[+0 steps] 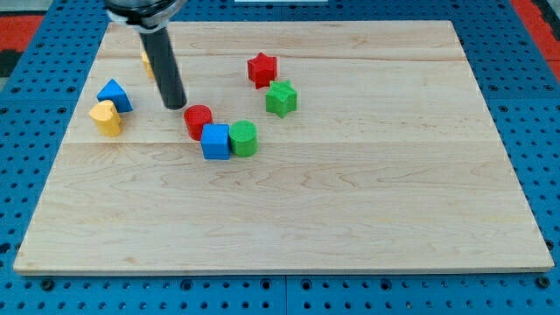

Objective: Slide yellow hexagon to left

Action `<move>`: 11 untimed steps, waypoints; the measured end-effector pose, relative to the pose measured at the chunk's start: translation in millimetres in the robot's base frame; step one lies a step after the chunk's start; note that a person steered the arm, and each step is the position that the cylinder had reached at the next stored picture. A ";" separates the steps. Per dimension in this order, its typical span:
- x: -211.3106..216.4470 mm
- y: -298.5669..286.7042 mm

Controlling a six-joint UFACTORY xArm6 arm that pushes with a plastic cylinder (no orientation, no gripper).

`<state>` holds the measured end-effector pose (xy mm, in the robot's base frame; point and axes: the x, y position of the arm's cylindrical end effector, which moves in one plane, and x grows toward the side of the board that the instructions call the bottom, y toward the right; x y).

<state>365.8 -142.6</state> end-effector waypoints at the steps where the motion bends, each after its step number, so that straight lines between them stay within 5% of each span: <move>1: -10.3 0.6; 4: -16.3 2.2; 9: -107.3 -24.3; 11: -88.2 -58.3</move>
<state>277.6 -201.0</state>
